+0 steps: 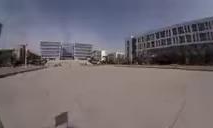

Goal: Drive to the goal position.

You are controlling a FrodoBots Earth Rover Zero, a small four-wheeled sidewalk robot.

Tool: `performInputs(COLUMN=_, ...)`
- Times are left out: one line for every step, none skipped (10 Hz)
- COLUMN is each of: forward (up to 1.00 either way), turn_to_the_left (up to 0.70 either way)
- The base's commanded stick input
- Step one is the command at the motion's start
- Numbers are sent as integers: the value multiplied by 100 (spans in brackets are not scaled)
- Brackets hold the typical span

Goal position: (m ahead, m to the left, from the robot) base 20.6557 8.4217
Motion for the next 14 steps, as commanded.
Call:
performInputs(forward=100, turn_to_the_left=40)
performInputs(forward=100, turn_to_the_left=40)
performInputs(forward=100, turn_to_the_left=40)
performInputs(forward=100, turn_to_the_left=40)
performInputs(forward=100, turn_to_the_left=39)
performInputs(forward=100, turn_to_the_left=6)
performInputs(forward=100, turn_to_the_left=3)
performInputs(forward=100, turn_to_the_left=0)
performInputs(forward=100, turn_to_the_left=0)
performInputs(forward=100, turn_to_the_left=0)
performInputs(forward=100, turn_to_the_left=0)
performInputs(forward=100, turn_to_the_left=0)
performInputs(forward=100, turn_to_the_left=0)
performInputs(forward=100, turn_to_the_left=0)
